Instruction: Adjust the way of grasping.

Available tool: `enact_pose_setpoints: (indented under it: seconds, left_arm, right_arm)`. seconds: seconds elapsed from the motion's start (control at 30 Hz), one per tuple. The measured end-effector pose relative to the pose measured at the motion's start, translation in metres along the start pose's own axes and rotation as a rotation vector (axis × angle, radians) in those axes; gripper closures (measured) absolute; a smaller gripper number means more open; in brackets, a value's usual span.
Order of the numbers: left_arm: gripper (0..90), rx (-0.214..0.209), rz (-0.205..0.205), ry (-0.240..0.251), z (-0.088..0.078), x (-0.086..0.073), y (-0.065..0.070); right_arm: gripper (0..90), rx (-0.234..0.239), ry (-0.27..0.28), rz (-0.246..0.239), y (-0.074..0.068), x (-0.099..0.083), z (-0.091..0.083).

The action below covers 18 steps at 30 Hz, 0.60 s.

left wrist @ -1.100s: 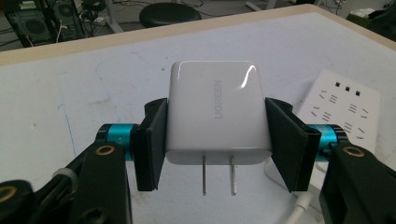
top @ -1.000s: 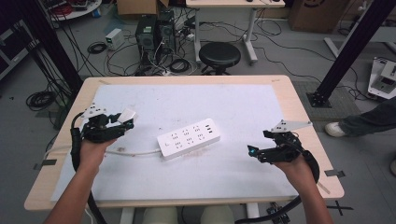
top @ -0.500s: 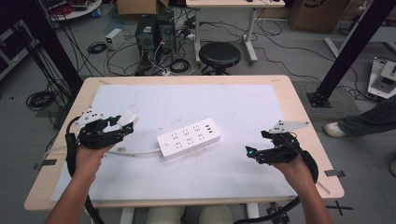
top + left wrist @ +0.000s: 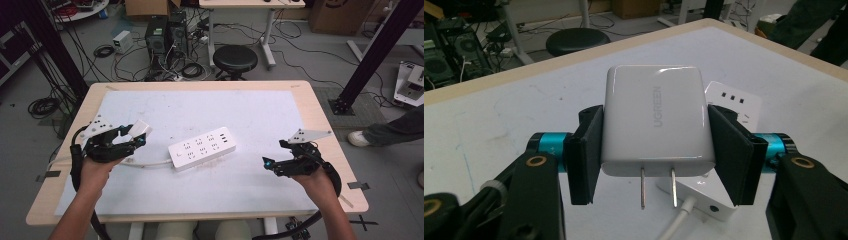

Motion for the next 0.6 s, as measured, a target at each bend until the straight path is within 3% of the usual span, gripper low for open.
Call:
enact_pose_setpoints:
  seconds: [0.37,0.6]
  left_arm:
    - [42.6,-0.088,0.054,0.002,0.002,0.004,0.021]
    - [42.6,-0.175,0.11,-0.001,0.009,0.004,0.044]
  right_arm:
    - [15.2,-0.001,-0.016,-0.004,-0.003,0.004,0.002]
    - [15.2,0.039,-0.042,-0.016,-0.011,0.008,0.007]
Point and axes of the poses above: each handheld gripper's, and its own axes: z roughly forward along the jaws, x roughly out of its top, y roughly to its right, the point moved 6 cm from there along z, roughly forward along the jaws, and after that the axes turned 3 degrees about -z, right-handed, at the moved point
